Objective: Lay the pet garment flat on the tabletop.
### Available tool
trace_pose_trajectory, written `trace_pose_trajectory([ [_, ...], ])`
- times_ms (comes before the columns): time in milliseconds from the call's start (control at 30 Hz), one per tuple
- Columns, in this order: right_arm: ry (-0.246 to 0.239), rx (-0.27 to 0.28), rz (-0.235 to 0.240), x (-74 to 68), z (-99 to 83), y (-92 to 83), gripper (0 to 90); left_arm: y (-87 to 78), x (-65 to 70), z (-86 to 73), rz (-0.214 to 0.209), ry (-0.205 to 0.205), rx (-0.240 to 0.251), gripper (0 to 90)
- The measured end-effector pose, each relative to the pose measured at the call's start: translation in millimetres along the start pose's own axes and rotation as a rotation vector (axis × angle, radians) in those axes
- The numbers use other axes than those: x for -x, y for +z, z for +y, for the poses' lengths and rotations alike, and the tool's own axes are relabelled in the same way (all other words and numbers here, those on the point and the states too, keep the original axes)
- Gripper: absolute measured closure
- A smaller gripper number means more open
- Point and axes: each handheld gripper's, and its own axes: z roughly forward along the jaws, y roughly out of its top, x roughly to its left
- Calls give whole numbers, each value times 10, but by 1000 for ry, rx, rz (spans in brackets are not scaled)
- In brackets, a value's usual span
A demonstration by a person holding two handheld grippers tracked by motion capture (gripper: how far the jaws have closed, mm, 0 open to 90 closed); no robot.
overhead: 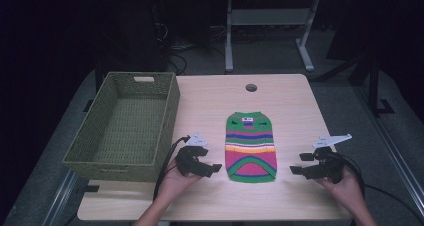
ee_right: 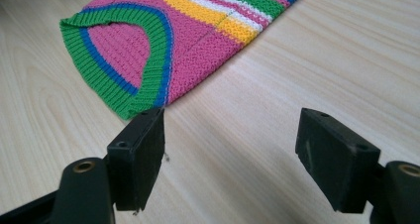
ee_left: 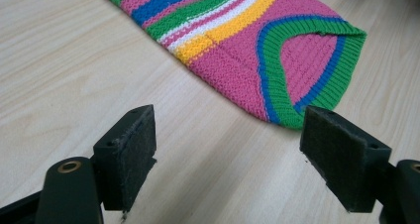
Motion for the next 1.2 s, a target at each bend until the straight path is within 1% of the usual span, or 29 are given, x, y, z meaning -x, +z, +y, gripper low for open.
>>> trace_pose_trajectory([
  [33, 13, 2, 0, -12, -13, -9, 268, -1, 5, -5, -1, -9, 5, 210],
  [67, -1, 8, 1, -5, -29, -13, 268, -12, 6, -14, -1, -2, 0, 209],
  [100, 8, 9, 3, -14, -49, -22, 268, -16, 14, -22, -1, -1, 4, 208],
  [233, -1, 19, -4, -32, -105, -58, 268, -44, 35, -53, -2, 7, 0, 205],
  [300, -1, 23, -9, -31, -137, -75, 268, -55, 44, -70, -6, -7, 11, 204],
  [333, 3, 18, -18, -41, -148, -86, 268, -67, 40, -79, -13, -4, 8, 203],
  [367, -7, 22, -25, -47, -163, -94, 268, -71, 47, -87, -20, -16, 14, 199],
  [533, -25, 36, -39, -82, -228, -153, 263, -109, 91, -145, -22, -10, 16, 198],
  [567, -22, 36, -40, -84, -236, -163, 262, -121, 94, -156, -19, -4, 15, 197],
  [600, -14, 37, -40, -92, -249, -177, 262, -129, 104, -169, -18, -12, 22, 197],
  [633, -24, 40, -43, -89, -265, -192, 260, -150, 106, -182, -24, -14, 24, 196],
  [700, -21, 50, -46, -101, -299, -234, 258, -187, 123, -207, -29, -22, 38, 193],
  [733, -15, 51, -50, -111, -313, -257, 257, -205, 131, -216, -30, -19, 37, 193],
  [900, -15, 70, -49, -116, -382, -348, 256, -275, 179, -258, -26, -18, 47, 192],
  [967, -12, 78, -55, -128, -417, -377, 255, -313, 206, -277, -35, -21, 57, 188],
  [1000, -10, 77, -56, -131, -430, -385, 254, -333, 219, -286, -27, -8, 58, 188],
  [1033, -5, 75, -56, -134, -449, -390, 254, -351, 243, -302, -26, -14, 65, 188],
  [1133, 1, 73, -57, -147, -512, -386, 251, -389, 268, -338, -26, -5, 70, 188],
  [1167, -4, 76, -63, -152, -531, -384, 251, -393, 277, -353, -25, -3, 69, 188],
  [1200, 2, 81, -71, -168, -553, -383, 251, -396, 285, -363, -23, -2, 64, 187],
])
